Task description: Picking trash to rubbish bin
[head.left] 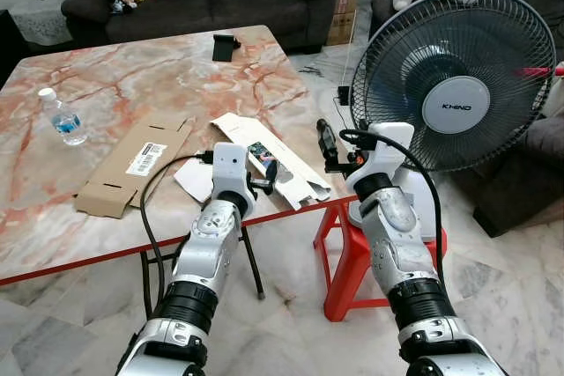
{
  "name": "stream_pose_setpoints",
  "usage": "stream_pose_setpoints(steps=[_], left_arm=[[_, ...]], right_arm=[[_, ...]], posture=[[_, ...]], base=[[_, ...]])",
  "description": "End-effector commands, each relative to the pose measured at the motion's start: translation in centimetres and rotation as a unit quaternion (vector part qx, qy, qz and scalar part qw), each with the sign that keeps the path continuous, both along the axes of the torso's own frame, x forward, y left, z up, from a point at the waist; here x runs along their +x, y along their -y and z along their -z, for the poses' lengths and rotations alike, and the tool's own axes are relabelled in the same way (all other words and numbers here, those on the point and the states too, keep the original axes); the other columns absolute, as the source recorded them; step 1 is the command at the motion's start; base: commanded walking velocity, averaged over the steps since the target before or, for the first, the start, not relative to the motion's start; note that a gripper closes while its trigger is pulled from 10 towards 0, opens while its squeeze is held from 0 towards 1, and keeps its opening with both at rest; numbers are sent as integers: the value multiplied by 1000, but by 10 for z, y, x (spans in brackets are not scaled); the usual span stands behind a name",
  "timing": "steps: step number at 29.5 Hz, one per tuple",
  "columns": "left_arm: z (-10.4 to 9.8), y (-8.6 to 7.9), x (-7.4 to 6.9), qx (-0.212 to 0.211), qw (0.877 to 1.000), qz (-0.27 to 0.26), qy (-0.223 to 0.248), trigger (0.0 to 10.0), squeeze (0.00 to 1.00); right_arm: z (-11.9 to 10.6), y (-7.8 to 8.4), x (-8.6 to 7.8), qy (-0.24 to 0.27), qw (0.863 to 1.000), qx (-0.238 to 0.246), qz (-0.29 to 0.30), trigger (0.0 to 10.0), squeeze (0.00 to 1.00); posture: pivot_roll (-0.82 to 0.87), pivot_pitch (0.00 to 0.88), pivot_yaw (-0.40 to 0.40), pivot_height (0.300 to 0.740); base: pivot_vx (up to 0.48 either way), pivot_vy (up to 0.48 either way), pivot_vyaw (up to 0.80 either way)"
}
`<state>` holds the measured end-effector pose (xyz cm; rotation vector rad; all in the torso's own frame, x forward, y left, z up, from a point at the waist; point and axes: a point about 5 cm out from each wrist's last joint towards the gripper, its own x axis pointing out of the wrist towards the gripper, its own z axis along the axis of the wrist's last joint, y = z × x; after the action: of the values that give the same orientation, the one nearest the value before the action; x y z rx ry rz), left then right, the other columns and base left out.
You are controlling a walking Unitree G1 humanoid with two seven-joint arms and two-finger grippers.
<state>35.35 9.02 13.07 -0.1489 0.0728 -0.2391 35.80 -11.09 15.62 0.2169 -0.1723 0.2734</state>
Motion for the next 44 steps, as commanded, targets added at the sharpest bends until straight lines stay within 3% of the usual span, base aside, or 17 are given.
stream_pose_setpoints(steps=[1,6,10,19,30,40,44], left_arm=[[4,-1,3,-17,999,-4,-34,10000,0],[17,3,2,-53,993,2,-108,10000,0],[20,4,2,-34,991,6,-126,10000,0],[19,12,4,-63,987,21,-146,10000,0],[11,42,13,-68,981,52,-171,10000,0],[5,46,19,-83,977,33,-192,10000,0],[0,55,20,-104,977,44,-182,10000,0]], right_arm=[[-5,-1,-1,8,1000,2,-3,10000,0],[-5,0,-2,8,1000,0,-2,10000,0],[-5,0,-2,8,1000,1,-2,10000,0],[-4,-1,-3,8,1000,2,-4,10000,0],[-2,5,-9,5,1000,1,8,10000,0],[0,9,-14,0,1000,1,17,10000,0],[-1,8,-19,0,1000,2,17,10000,0]], posture=[[-39,49,43,740],[-41,42,43,740],[-42,41,45,740],[-48,32,49,740],[-78,82,57,740],[-80,121,62,740],[-101,142,67,740]], base=[[0,0,0],[0,0,0],[0,0,0],[0,0,0],[0,0,0],[0,0,0],[0,0,0]])
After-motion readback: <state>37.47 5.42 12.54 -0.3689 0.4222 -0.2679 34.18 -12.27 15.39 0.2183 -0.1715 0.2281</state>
